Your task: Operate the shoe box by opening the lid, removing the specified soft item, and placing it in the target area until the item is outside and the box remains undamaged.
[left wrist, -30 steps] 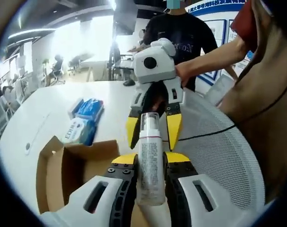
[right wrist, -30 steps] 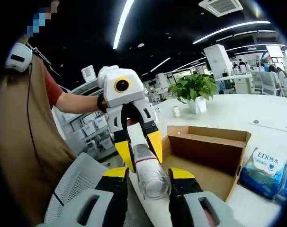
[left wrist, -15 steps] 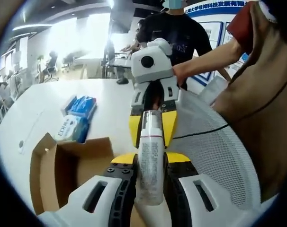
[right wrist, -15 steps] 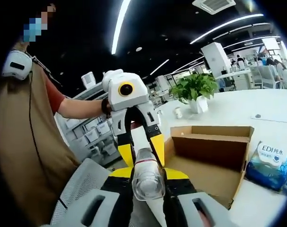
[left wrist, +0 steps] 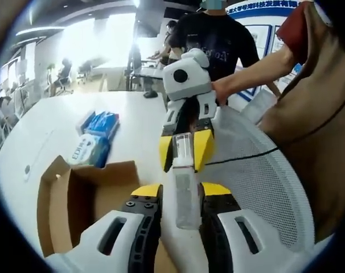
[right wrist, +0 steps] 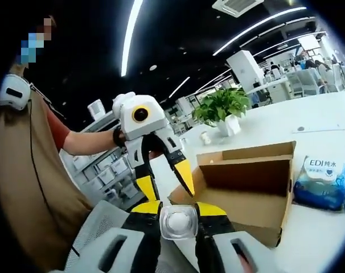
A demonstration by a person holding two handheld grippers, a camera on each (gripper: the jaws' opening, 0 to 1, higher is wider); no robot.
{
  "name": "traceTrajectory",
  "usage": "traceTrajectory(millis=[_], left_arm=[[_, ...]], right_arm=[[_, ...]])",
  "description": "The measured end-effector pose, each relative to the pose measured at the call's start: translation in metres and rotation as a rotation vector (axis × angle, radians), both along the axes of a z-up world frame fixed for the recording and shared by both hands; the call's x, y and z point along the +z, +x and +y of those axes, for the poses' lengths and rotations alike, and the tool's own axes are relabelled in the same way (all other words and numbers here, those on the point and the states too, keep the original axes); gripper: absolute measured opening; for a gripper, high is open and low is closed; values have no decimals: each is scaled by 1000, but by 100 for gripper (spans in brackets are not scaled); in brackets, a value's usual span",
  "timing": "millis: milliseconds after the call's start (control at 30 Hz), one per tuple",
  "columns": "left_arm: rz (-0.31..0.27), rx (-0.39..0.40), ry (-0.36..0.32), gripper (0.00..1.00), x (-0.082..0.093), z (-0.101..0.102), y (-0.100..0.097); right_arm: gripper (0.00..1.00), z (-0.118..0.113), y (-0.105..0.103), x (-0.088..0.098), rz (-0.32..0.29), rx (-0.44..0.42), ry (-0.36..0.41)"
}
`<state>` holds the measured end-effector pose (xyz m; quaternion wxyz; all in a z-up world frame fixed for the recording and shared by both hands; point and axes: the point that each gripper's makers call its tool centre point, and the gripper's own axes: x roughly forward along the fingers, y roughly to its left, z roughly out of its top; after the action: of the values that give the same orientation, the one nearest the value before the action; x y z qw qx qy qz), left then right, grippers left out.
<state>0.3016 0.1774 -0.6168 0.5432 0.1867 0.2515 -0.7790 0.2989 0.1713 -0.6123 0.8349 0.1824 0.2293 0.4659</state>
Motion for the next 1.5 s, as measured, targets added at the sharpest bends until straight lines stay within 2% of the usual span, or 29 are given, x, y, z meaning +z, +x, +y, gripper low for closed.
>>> traceTrajectory(millis=[200,433,600,833,933,1100,1233,1500], left_arm=[[21,18,13,27,-9,4,-3],[17,40,27,29,-18,6,-4],[17,80,20,37,-23,5,2],[65,94,-6,38,-27,-12,-8],[76,81,-12,36,-29,-19,-14],[78,57,-3,21,-29,-21,-20],[58,33,1,20,-27,-17,-23],[-33,-39,69,19,-32,-6,-25]], right_arm=[[17,-3,-1,-14,28,-17,-29],[17,-7,-3,-18,42,-4,-71],[17,-14,0,-11,41,4,-92],[17,-13,-1,-1,16,64,-144],[17,-11,-2,4,3,94,-157],[17,-9,-4,6,-16,128,-188],[17,-8,-9,5,-24,161,-200],[18,1,-20,-5,-45,246,-281]])
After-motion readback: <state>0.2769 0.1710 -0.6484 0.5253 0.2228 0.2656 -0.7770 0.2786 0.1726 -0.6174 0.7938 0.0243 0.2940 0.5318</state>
